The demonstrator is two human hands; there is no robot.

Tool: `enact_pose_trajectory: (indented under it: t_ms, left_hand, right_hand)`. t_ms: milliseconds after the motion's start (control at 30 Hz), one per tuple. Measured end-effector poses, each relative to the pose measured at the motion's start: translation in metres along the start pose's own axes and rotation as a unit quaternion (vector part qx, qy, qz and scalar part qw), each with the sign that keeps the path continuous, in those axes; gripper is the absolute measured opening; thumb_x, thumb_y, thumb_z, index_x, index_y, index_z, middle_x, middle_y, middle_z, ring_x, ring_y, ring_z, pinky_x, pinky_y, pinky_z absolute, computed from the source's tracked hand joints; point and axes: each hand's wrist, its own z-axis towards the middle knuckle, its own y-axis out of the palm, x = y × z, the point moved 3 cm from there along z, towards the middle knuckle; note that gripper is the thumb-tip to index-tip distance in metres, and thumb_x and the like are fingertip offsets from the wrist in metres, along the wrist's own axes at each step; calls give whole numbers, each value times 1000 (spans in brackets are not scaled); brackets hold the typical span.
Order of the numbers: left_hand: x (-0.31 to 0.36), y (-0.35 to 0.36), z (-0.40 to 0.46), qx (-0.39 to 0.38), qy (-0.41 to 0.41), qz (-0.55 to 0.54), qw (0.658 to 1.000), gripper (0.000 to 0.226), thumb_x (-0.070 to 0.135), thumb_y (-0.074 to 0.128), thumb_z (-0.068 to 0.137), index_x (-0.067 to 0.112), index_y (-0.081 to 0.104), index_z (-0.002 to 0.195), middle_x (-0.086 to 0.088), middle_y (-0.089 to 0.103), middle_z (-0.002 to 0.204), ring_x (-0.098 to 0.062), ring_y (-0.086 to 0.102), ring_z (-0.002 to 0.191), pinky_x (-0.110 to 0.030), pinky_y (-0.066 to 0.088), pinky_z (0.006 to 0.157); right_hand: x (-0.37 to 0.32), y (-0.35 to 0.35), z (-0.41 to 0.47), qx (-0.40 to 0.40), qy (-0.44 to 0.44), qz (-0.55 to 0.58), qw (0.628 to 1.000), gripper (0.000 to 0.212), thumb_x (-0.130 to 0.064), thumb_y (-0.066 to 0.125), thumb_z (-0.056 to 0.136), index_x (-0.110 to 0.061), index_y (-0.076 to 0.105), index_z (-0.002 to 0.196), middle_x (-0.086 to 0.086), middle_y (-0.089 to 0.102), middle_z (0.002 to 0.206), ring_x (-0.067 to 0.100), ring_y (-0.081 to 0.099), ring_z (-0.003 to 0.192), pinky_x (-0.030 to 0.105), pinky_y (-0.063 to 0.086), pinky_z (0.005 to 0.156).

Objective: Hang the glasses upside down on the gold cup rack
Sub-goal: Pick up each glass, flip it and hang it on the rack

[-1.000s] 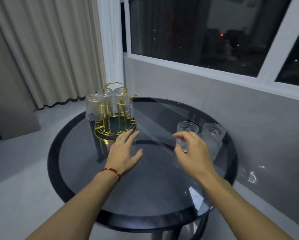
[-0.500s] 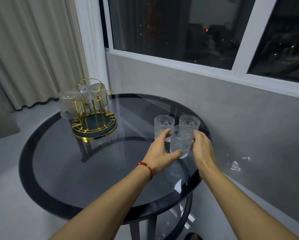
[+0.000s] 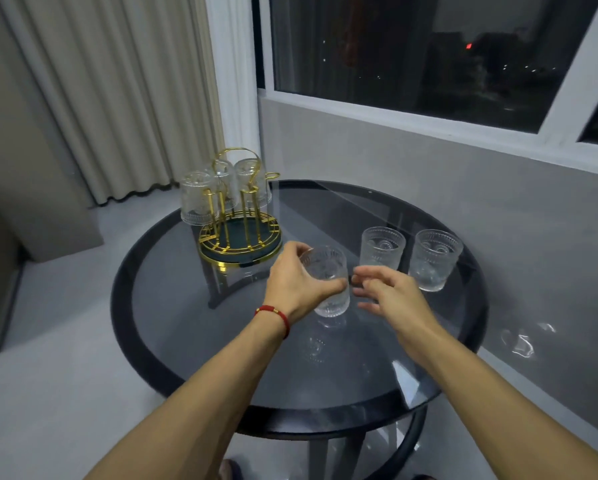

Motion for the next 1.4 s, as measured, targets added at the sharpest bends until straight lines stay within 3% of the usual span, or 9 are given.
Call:
enact_pose_trajectory:
  t_ms: [167, 333, 433, 567, 700, 800, 933, 1033, 1400]
  left_hand:
    - [-10, -35, 10, 42, -69, -217, 973, 73, 28, 87, 56, 24, 54, 120, 8, 61, 116, -15, 63, 111, -50, 59, 93]
    - [-29, -59, 18, 2, -65, -245, 967, 77, 20, 84, 60, 25, 55, 131, 5, 62, 128, -12, 59, 122, -50, 52, 105]
    - [-47, -72, 29, -90, -66, -253, 961, 75, 46, 78, 79, 29, 49, 145, 4, 54, 145, -15, 55, 130, -48, 48, 111]
    - [-90, -78, 47, -31, -4, 47, 998, 58, 49, 47, 102, 27, 40, 154, 1, 40, 161, -20, 34, 148, -51, 29, 122]
    - [-136, -60, 57, -65, 25, 320, 945, 67, 53, 36, 103, 30, 12, 163, 7, 4, 173, -23, -10, 157, -59, 1, 125]
    - [-145, -48, 60, -77, 48, 357, 930, 75, 63, 27, 98, 31, 4, 163, 8, -2, 173, -28, -17, 156, -56, -3, 124]
    - [-144, -45, 58, -79, 70, 388, 916, 82, 70, 18, 91, 29, 13, 163, 9, -5, 172, -27, -17, 156, -55, 0, 124]
    - [-145, -46, 59, -74, 67, 386, 917, 79, 67, 19, 94, 28, 14, 162, 10, -4, 172, -26, -17, 156, -56, 2, 125]
    - [-139, -46, 58, -63, 74, 387, 917, 71, 61, 25, 98, 25, 25, 160, 7, 6, 172, -29, -9, 157, -59, 10, 124]
  right_hand:
    - [-9, 65, 20, -81, 72, 197, 974, 29, -31, 52, 107, -19, 62, 132, 13, 76, 120, 39, 75, 95, 53, 64, 84]
    - [-15, 96, 36, -120, 112, 317, 934, 31, -24, 53, 104, -10, 80, 103, 14, 83, 101, 26, 81, 83, 42, 61, 75]
    - [-19, 107, 44, -88, 96, 312, 941, 25, -23, 57, 103, -9, 77, 110, 12, 83, 100, 23, 80, 82, 41, 57, 75]
    - [-27, 110, 56, -10, 36, 270, 962, 39, -24, 63, 103, -8, 57, 137, 16, 71, 130, 33, 72, 111, 47, 61, 83]
    - [-42, 101, 66, 50, -47, 200, 977, 46, -25, 69, 99, -20, 51, 142, 2, 61, 135, 24, 67, 119, 45, 63, 85]
    - [-59, 92, 81, 89, -103, 156, 978, 49, -26, 70, 98, -24, 50, 143, -5, 61, 130, 16, 73, 106, 31, 64, 74]
    - [-97, 100, 113, 143, -140, 54, 978, 59, -28, 71, 97, -24, 47, 151, 1, 52, 152, 26, 57, 134, 49, 56, 104]
    - [-130, 112, 134, 172, -181, -40, 967, 58, -29, 70, 98, -26, 48, 151, 4, 49, 156, 25, 50, 141, 40, 44, 113]
    - [-168, 154, 169, 85, -224, -214, 947, 63, -24, 73, 94, -21, 49, 152, 9, 50, 154, 30, 49, 142, 50, 42, 118]
